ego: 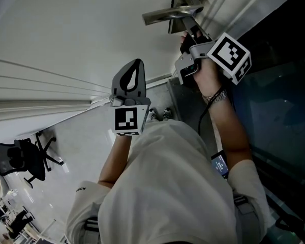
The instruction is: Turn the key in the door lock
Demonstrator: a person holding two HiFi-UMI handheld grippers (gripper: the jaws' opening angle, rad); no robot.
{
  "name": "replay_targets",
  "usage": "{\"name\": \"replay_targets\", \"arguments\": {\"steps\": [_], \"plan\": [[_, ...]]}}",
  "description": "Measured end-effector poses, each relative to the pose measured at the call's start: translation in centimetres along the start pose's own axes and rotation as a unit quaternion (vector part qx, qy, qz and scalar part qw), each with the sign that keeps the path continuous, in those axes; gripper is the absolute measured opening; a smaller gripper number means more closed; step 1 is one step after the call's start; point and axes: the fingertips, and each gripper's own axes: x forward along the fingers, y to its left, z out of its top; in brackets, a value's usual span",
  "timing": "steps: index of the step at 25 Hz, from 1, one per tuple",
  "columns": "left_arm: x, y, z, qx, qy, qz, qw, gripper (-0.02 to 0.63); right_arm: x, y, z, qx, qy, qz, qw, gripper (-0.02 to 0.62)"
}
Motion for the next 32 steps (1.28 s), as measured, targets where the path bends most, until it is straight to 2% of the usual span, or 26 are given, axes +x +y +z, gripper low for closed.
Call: {"name": "replay_targets", "arguments": {"steps": [3,5,6,7,8,11,14,16,20,21,22,24,26,27,28,29,30,32], "plan": [[0.0,0.1,0.0,-0.001,0.000,0.001,1.0000,0.009,0.0,0.1,-0.8,-0.071,0.026,0.001,0.997,0.022],[-0.2,0.3,-0.1,-0.001,0.000,0.002,1.0000,0.009,-0.3,0.3,-1.5,-0.164,0.046,-0.001,0.985,0.106],[-0.2,0.3,-0.1,-0.002,0.001,0.002,1.0000,0.009,-0.4,0.4,-1.8,-0.222,0.054,-0.006,0.974,0.128],[-0.3,0.4,-0.1,-0.002,0.001,0.003,1.0000,0.009,-0.6,0.4,-2.0,-0.284,0.061,-0.015,0.957,0.139],[-0.3,0.5,-0.2,-0.002,0.001,0.004,1.0000,0.009,-0.7,0.3,-2.1,-0.348,0.065,-0.027,0.935,0.140],[-0.5,0.6,-0.2,-0.003,0.001,0.005,1.0000,0.009,-1.1,-0.1,-2.3,-0.519,0.074,-0.064,0.849,0.140],[-0.5,0.3,-0.2,-0.002,0.001,0.003,1.0000,0.009,-1.2,-0.2,-2.1,-0.635,0.075,-0.097,0.762,0.140],[-0.5,0.2,-0.2,-0.002,0.000,0.000,1.0000,0.009,-1.2,-0.2,-1.6,-0.703,0.064,-0.123,0.698,0.140],[-0.5,0.0,0.0,0.000,-0.001,-0.002,1.0000,0.009,-1.0,0.0,-1.0,-0.821,0.044,-0.164,0.545,0.140],[-0.6,0.0,0.0,0.000,0.000,-0.002,1.0000,0.009,-0.9,0.1,-1.0,-0.842,0.040,-0.167,0.511,0.140],[-0.6,-0.1,0.0,0.000,0.000,-0.002,1.0000,0.009,-0.8,0.3,-1.0,-0.859,0.036,-0.168,0.482,0.138],[-0.7,-0.1,-0.1,0.000,0.002,-0.002,1.0000,0.009,-0.5,0.5,-1.1,-0.884,0.031,-0.166,0.437,0.138],[-0.8,-0.2,-0.2,0.000,0.003,-0.002,1.0000,0.009,-0.4,0.5,-1.3,-0.898,0.032,-0.166,0.406,0.110],[-0.8,-0.2,-0.2,0.000,0.003,-0.002,1.0000,0.009,-0.4,0.5,-1.3,-0.903,0.031,-0.167,0.394,0.086],[-0.8,-0.2,-0.2,0.000,0.003,-0.001,1.0000,0.009,-0.5,0.4,-1.3,-0.906,0.028,-0.169,0.388,0.080],[-0.8,-0.3,-0.2,0.000,0.004,-0.001,1.0000,0.009,-0.5,0.4,-1.3,-0.904,0.025,-0.169,0.392,0.074],[-0.8,-0.3,-0.2,0.000,0.004,0.000,1.0000,0.009,-0.6,0.4,-1.3,-0.898,0.024,-0.169,0.406,0.073],[-0.8,-0.4,-0.3,0.000,0.004,0.000,1.0000,0.009,-0.6,0.5,-1.2,-0.876,0.024,-0.167,0.452,0.074]]}}
